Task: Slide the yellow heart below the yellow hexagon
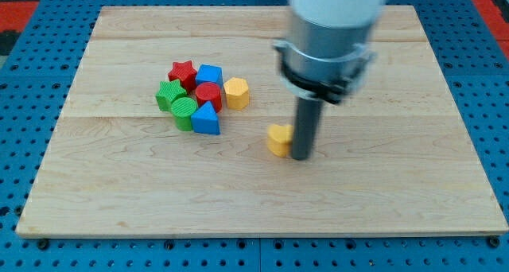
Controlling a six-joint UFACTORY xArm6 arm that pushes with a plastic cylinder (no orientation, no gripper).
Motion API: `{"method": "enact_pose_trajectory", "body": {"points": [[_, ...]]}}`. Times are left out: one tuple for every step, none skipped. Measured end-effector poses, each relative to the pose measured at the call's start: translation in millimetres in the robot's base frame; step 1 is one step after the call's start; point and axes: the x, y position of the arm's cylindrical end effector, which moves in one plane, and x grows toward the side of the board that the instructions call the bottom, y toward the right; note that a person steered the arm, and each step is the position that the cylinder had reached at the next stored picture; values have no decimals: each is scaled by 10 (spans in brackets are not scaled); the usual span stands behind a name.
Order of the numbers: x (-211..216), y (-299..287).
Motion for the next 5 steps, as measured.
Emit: {"method": "enact_pose_trajectory", "body": {"points": [[-169, -85], [-327, -138], [-264, -88], [-38, -90], [-98, -449]]}}
